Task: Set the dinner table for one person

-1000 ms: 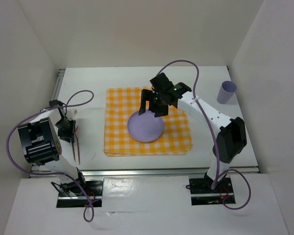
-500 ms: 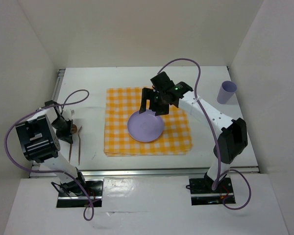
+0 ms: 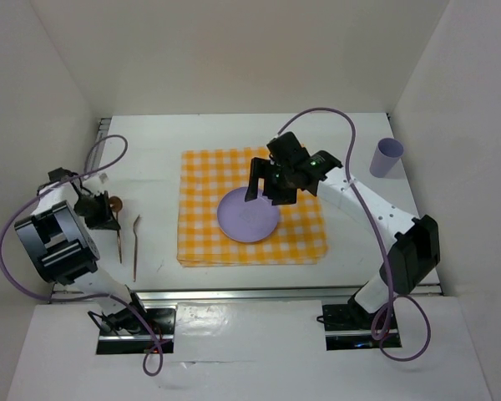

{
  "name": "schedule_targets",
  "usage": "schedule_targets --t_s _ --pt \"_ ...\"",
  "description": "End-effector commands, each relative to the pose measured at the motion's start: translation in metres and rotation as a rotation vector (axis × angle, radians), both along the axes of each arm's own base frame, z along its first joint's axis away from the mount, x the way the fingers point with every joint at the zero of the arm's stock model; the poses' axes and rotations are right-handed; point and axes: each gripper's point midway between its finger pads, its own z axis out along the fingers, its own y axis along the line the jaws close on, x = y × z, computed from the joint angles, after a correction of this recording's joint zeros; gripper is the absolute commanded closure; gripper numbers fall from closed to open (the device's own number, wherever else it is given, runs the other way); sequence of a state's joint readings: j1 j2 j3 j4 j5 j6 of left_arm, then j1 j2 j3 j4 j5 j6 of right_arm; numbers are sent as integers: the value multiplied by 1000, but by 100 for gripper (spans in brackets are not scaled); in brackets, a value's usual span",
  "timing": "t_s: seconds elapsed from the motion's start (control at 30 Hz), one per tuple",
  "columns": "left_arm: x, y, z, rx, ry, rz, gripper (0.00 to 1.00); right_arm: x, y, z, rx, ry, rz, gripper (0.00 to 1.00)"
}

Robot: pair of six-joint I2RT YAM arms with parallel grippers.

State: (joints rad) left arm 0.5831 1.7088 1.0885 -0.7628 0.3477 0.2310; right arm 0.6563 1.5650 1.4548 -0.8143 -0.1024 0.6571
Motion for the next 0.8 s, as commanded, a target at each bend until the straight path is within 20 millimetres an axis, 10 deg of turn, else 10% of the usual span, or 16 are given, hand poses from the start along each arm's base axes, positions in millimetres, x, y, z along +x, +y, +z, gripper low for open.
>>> schedule_targets --t_s 0.0,0.4,0.6,0.77 --pt "39 -1 57 -11 -236 -15 100 2 6 21 65 -85 14 10" --pt "65 -28 167 -133 -483 -91 100 -12 27 31 162 -202 158 11" --pt "76 -63 242 -243 -635 -167 100 -15 82 73 268 -415 282 13" --pt "75 -82 263 -279 -666 -172 100 -3 143 82 335 -499 320 20"
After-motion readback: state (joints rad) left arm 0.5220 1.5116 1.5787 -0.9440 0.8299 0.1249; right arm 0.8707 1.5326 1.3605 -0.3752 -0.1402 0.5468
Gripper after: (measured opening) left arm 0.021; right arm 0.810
